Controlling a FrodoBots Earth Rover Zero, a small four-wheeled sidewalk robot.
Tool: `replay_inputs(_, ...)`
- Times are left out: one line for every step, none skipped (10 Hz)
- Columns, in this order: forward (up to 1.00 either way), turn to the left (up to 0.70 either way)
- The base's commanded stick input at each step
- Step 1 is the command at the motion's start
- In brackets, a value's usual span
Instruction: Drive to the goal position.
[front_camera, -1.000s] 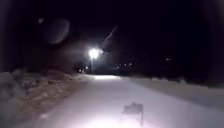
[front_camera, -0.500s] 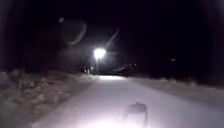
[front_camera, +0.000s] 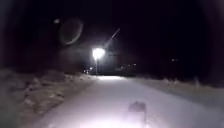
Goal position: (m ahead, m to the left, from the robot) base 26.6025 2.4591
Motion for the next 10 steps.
replay_inputs(0.7,0.0)
replay_inputs(0.7,0.0)
replay_inputs(0.7,0.0)
replay_inputs(0.7,0.0)
replay_inputs(0.7,0.11)
replay_inputs(0.7,0.14)
replay_inputs(0.7,0.14)
replay_inputs(0.7,0.14)
replay_inputs(0.7,0.14)
replay_inputs(0.7,0.14)
